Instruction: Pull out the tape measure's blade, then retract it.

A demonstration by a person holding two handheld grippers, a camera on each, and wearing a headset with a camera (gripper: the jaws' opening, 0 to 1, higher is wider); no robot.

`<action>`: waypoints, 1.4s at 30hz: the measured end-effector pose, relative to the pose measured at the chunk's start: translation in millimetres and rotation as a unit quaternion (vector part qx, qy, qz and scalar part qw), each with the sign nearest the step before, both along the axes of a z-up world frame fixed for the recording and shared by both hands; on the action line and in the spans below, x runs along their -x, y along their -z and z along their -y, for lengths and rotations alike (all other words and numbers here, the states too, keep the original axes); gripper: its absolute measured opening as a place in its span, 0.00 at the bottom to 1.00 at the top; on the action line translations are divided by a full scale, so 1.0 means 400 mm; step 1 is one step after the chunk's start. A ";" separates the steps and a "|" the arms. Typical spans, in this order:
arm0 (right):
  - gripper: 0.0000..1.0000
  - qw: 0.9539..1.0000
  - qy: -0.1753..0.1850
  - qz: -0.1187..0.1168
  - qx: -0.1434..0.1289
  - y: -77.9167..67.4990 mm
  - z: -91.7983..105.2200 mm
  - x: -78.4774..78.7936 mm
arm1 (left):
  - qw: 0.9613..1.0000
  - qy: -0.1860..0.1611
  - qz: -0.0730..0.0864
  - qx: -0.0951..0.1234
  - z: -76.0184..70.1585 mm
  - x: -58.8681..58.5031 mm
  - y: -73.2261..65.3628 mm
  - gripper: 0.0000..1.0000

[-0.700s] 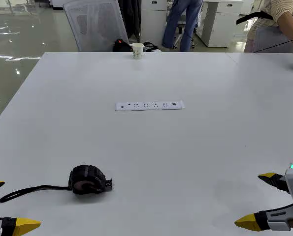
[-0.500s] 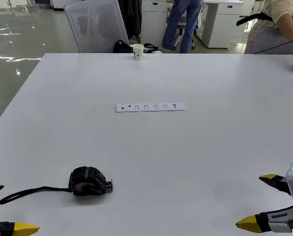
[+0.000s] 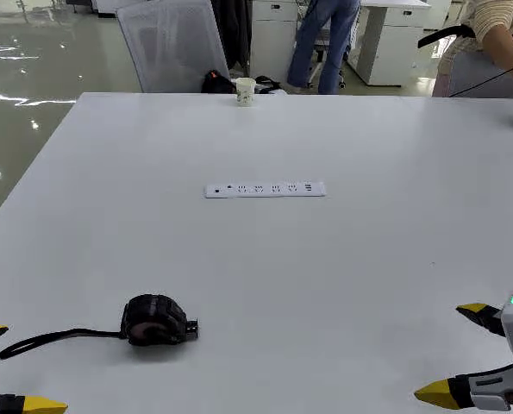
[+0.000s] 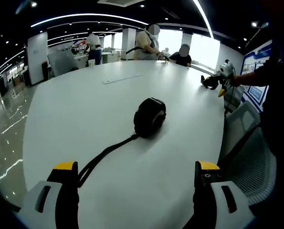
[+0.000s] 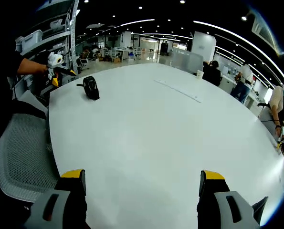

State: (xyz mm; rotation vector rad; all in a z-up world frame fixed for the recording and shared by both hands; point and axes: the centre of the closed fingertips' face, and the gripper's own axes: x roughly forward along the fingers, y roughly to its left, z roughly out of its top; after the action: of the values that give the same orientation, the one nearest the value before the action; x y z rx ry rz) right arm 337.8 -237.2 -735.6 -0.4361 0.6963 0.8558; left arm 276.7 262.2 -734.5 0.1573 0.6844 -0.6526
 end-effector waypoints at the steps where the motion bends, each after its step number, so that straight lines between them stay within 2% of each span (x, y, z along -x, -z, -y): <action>1: 0.99 1.000 0.002 -0.001 0.002 0.001 0.002 -0.004 | 1.000 0.003 -0.001 -0.004 0.002 0.000 0.001 0.99; 4: 0.99 1.000 -0.006 0.002 -0.003 -0.006 -0.002 -0.009 | 1.000 0.016 -0.003 -0.005 0.012 0.002 0.002 0.99; 6: 0.99 1.000 -0.014 0.000 -0.009 -0.014 -0.012 -0.010 | 1.000 0.023 -0.010 -0.003 0.017 0.002 0.003 0.99; 13: 0.99 0.999 -0.038 -0.007 -0.018 -0.025 -0.041 -0.013 | 0.999 0.046 -0.013 -0.013 0.025 -0.012 -0.002 0.99; 17: 0.99 0.998 -0.056 0.010 -0.027 -0.035 -0.062 -0.020 | 0.998 0.064 -0.011 -0.022 0.029 -0.020 -0.012 0.99; 19: 0.99 0.997 -0.061 -0.010 -0.036 -0.032 -0.076 -0.012 | 0.997 0.076 -0.012 -0.028 0.032 -0.027 -0.016 0.99; 22: 0.99 0.997 -0.073 -0.013 -0.031 -0.030 -0.086 -0.011 | 0.995 0.091 -0.012 -0.035 0.040 -0.037 -0.024 0.99; 25: 0.99 0.997 -0.069 -0.021 -0.032 -0.031 -0.096 -0.013 | 0.994 0.100 -0.012 -0.038 0.046 -0.052 -0.034 0.99; 32: 0.99 0.996 -0.080 -0.016 -0.029 -0.034 -0.117 -0.018 | 0.992 0.112 -0.014 -0.048 0.055 -0.071 -0.036 0.99; 38: 0.99 0.995 -0.093 -0.016 -0.027 -0.035 -0.138 -0.026 | 0.988 0.139 -0.021 -0.062 0.077 -0.081 -0.032 0.99; 42: 0.99 0.995 -0.097 -0.014 -0.029 -0.038 -0.144 -0.032 | 0.987 0.146 -0.020 -0.062 0.089 -0.088 -0.038 0.99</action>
State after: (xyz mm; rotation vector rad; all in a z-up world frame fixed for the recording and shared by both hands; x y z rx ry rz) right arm 350.6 -179.6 -720.5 -0.4452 0.6613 1.0644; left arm 311.9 226.6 -719.2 0.3650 0.7492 -0.8951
